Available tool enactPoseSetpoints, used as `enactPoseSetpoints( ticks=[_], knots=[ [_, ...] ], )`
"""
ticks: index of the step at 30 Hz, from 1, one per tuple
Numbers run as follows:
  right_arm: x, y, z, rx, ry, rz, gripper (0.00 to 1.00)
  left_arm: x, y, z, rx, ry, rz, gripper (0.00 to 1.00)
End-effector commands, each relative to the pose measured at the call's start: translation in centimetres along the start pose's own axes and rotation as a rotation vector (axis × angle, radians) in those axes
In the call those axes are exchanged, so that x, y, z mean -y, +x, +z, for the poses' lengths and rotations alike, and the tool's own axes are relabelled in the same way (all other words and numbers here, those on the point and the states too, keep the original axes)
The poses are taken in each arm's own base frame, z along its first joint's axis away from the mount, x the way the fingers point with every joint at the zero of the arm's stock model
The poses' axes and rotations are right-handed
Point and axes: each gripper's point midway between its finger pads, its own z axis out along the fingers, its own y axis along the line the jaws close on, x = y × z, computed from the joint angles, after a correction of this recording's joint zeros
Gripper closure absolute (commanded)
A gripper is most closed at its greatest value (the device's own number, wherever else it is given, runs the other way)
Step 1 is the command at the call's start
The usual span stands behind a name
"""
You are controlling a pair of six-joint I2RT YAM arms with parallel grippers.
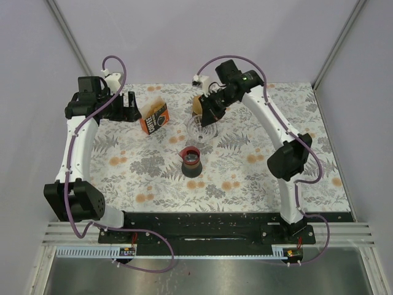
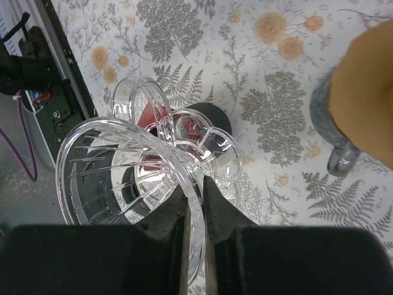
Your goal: Place the coffee filter in the dripper
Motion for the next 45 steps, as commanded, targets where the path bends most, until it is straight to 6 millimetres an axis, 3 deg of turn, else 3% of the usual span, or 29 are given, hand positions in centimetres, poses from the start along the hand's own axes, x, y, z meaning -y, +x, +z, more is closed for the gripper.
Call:
enactPoseSetpoints(
  ticks=[1, 4, 11, 27, 28, 30, 32, 35, 38, 45],
  knots=[
    [-3.2, 0.6, 2.1, -0.063, -0.105, -0.042, 1.0, 0.2, -0.5, -0.7, 0.034, 0.005, 0.027, 0.12],
    [-4.5, 0.7, 3.4, -0.07, -0.157, -0.047, 1.0, 0.1, -0.3, -0.5, 0.029, 0.005, 0.026, 0.12],
    [-5.4, 1.7, 5.4, -0.132, -0.165, -0.064, 1.0, 0.0, -0.2, -0.4, 0.025, 0.002, 0.026, 0.12],
    [-3.9, 2.4, 8.1, -0.17, -0.154, -0.03, 1.0, 0.0, -0.1, -0.2, 0.019, 0.005, 0.025, 0.12],
    [-4.0, 2.5, 8.0, -0.173, -0.155, -0.027, 0.97, 0.0, 0.0, -0.3, 0.018, 0.004, 0.023, 0.12],
    [-3.9, 2.5, 8.0, -0.174, -0.149, -0.026, 0.73, 0.1, -0.1, -0.3, 0.02, 0.006, 0.029, 0.12],
    [-4.0, 2.3, 7.7, -0.166, -0.143, -0.03, 0.55, 0.0, 0.0, -0.2, 0.017, 0.008, 0.026, 0.12],
    [-4.5, 1.5, 7.3, -0.139, -0.151, -0.048, 0.39, 0.1, 0.1, -0.1, 0.014, 0.012, 0.025, 0.12],
    [-4.9, 0.3, 6.5, -0.104, -0.142, -0.066, 0.31, 0.1, 0.1, -0.1, 0.015, 0.016, 0.027, 0.12],
    [-5.7, -3.4, 2.8, 0.024, -0.053, -0.154, 0.23, -0.3, -0.5, 0.1, 0.018, 0.004, 0.041, 0.12]
  ],
)
